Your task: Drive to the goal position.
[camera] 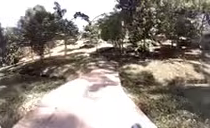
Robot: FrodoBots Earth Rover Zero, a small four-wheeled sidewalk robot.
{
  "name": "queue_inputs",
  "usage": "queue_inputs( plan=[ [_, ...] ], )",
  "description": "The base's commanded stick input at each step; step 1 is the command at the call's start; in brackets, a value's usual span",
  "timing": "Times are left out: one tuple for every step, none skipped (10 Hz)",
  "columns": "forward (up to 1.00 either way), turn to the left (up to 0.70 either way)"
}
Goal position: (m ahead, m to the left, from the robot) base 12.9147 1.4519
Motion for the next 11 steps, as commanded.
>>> queue_inputs(
  plan=[
    [0.5, 0.0],
    [0.5, 0.0],
    [0.5, 0.0],
    [0.5, 0.0],
    [0.5, 0.0],
    [0.5, 0.0],
    [0.5, 0.0],
    [0.5, 0.0],
    [0.5, 0.0],
    [0.5, 0.0],
    [0.5, 0.0]
  ],
)
